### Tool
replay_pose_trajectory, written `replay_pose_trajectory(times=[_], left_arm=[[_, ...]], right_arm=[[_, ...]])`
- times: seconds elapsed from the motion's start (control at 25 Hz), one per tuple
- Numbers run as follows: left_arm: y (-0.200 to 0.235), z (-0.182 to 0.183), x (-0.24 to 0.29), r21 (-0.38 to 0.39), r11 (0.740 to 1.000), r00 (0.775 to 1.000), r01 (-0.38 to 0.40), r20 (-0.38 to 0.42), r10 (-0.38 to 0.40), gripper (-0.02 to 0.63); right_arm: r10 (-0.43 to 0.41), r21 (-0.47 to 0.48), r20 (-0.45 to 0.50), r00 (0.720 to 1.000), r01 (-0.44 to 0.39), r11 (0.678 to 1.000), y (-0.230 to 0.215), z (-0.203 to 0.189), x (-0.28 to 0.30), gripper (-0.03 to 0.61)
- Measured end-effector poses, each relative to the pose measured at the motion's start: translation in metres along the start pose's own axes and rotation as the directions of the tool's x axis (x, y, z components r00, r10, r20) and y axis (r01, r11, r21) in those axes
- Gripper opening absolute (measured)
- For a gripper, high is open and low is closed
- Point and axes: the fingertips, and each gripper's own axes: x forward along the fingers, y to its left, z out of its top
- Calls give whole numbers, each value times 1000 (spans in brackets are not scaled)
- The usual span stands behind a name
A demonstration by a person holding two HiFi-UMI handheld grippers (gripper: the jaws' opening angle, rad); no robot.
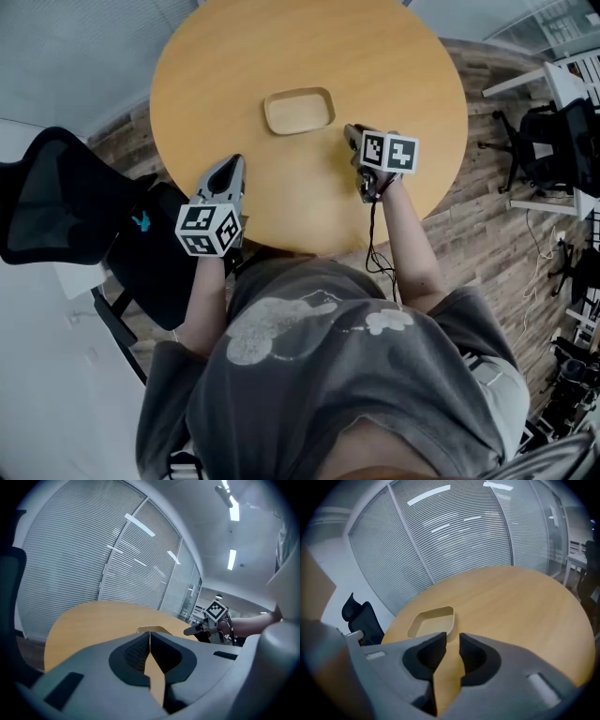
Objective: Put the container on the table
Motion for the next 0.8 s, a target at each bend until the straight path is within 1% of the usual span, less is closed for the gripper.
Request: replay_pose_trajectory(times=[0.28,0.6,0.8], left_arm=[[-40,-10,-26,3,1000,1000,-8,14,8,-1],[-89,-20,-53,36,999,999,-9,33,8,0],[-124,-32,-71,55,998,999,-5,36,3,0]], right_arm=[[22,1,31,999,-22,1000,-4,-22,-43,86],[41,-2,60,997,-41,999,-13,-52,-95,86],[59,1,78,995,-60,998,-17,-77,-128,86]])
